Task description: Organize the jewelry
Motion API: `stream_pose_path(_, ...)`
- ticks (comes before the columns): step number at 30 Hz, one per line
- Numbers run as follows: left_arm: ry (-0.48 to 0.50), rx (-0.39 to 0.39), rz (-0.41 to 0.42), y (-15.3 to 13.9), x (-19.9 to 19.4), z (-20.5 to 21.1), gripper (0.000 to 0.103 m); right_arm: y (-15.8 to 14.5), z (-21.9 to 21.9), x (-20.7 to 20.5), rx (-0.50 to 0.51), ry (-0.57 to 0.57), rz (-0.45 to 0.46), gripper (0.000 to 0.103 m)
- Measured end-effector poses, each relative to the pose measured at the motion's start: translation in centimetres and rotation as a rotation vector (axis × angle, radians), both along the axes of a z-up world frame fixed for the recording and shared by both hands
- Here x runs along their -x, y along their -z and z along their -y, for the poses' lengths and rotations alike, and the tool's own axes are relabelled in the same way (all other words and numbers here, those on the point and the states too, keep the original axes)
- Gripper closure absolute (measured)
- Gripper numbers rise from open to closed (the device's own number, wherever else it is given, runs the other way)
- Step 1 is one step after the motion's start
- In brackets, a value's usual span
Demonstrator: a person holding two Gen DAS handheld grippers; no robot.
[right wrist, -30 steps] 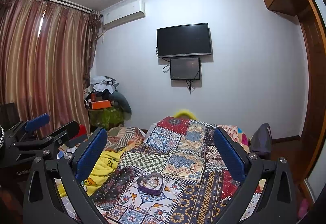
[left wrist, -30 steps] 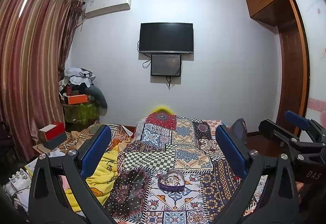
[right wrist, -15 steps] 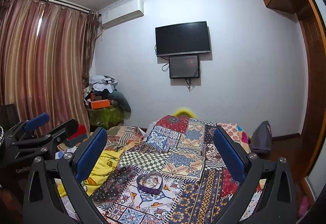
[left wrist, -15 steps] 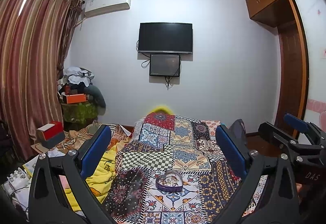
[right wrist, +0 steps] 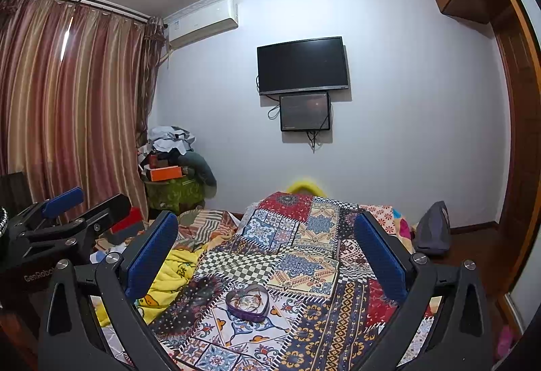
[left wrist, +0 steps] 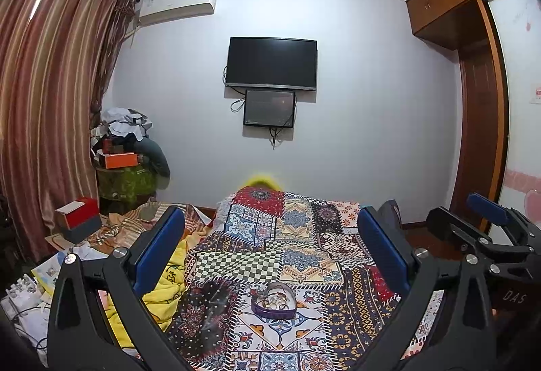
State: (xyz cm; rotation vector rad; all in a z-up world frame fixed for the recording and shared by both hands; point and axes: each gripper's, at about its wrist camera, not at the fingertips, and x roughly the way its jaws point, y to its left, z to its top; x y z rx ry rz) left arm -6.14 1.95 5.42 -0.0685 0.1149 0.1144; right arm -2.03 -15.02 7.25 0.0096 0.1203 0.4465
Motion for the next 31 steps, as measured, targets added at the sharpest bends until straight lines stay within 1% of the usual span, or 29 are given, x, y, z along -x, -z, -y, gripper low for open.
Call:
stream_pose_path(20, 0.02, -0.006, -0.005, -0.03, -0.18, 0.33, 0.001, 0.0, 0.03, -0.11, 0.002, 0.006, 0.004, 0.0)
stream_pose_path(31, 0.028, 0.009, -0.021, 0.22, -0.77, 0.01, 0.001, 0.18, -0.12, -0.39, 0.002, 0.01, -0.002, 0.0)
